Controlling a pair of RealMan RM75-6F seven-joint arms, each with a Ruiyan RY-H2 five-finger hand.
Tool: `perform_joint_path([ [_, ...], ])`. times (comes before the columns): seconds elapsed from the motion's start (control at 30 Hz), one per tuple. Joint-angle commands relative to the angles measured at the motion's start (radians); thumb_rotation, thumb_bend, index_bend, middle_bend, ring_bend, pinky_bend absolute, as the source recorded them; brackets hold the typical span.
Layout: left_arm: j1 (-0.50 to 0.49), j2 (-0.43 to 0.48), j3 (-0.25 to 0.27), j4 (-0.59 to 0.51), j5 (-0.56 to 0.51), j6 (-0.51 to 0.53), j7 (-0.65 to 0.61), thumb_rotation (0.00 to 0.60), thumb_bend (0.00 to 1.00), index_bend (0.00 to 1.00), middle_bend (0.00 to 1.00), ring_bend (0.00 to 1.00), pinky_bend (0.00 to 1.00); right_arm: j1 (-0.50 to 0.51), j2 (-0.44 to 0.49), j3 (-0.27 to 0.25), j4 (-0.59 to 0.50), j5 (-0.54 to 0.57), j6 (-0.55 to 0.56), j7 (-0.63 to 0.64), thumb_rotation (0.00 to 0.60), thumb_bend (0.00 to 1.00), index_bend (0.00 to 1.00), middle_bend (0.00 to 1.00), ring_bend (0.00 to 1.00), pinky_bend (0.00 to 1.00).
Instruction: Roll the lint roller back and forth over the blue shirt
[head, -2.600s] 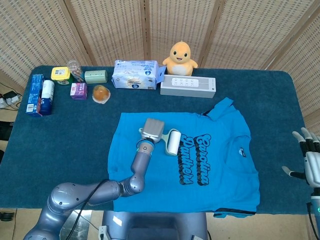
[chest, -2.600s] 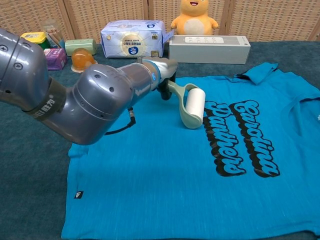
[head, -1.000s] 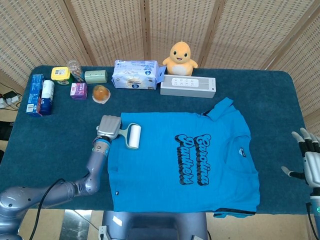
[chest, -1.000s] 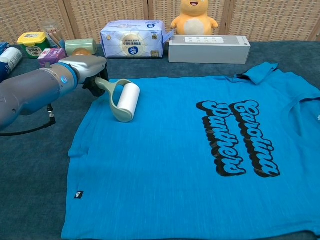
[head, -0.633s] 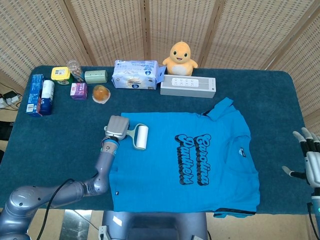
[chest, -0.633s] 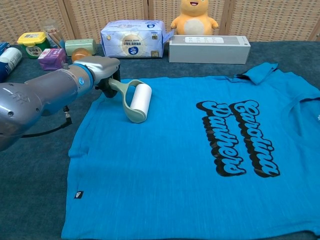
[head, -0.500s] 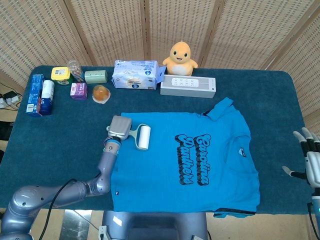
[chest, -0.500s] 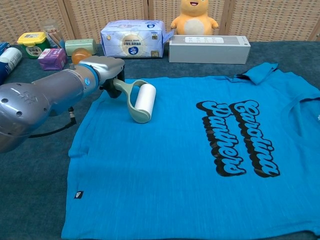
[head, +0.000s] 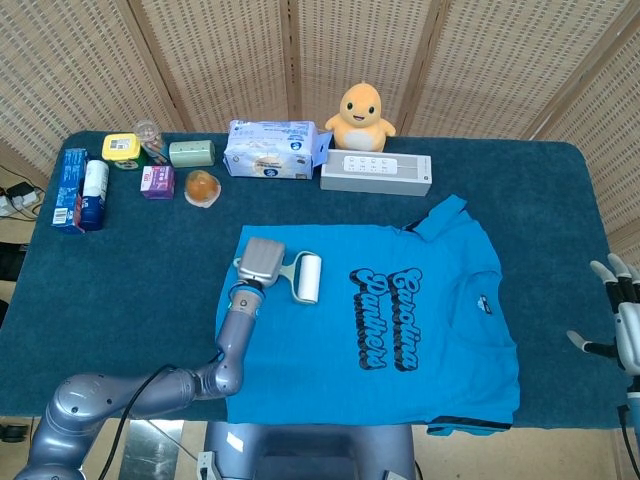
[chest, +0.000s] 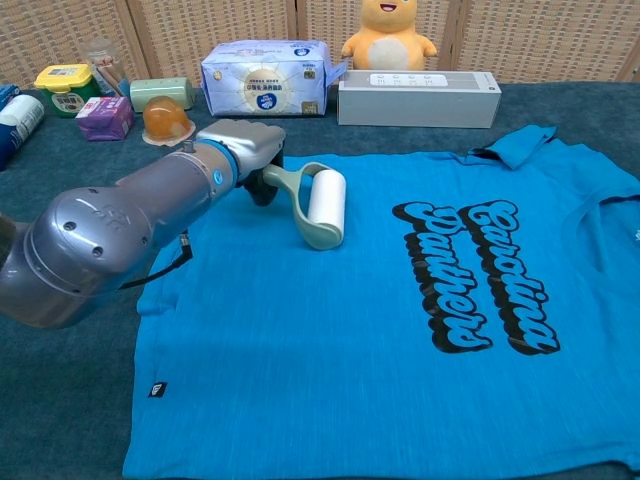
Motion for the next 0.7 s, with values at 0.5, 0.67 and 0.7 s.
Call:
perform_joint_path([
  [0.5, -0.049, -0.049, -0.078, 0.004, -0.018, 0.034, 0.053, 0.6, 0.69, 0.98, 0.94, 0.76, 0.97, -0.005, 0.011, 0.004, -0.004, -0.001, 0.009, 0.021, 0.6, 0.0, 0.12, 0.0, 0.0, 0.0],
  [0.67, -0.046, -0.019, -0.094, -0.04, -0.06, 0.031, 0.087, 0.6, 0.69, 0.98, 0.94, 0.76, 0.97, -0.005, 0.01, 0.003, -0.004, -0.003, 0.009, 0.018, 0.6, 0.0, 0.12, 0.0, 0.0, 0.0],
  [0.7, -0.047, -0.01, -0.097, -0.053, -0.074, 0.031, 0.099, 0.6, 0.69, 0.98, 0.94, 0.76, 0.97, -0.005, 0.01, 0.003, -0.004, -0.002, 0.008, 0.017, 0.6, 0.0, 0.12, 0.0, 0.0, 0.0],
])
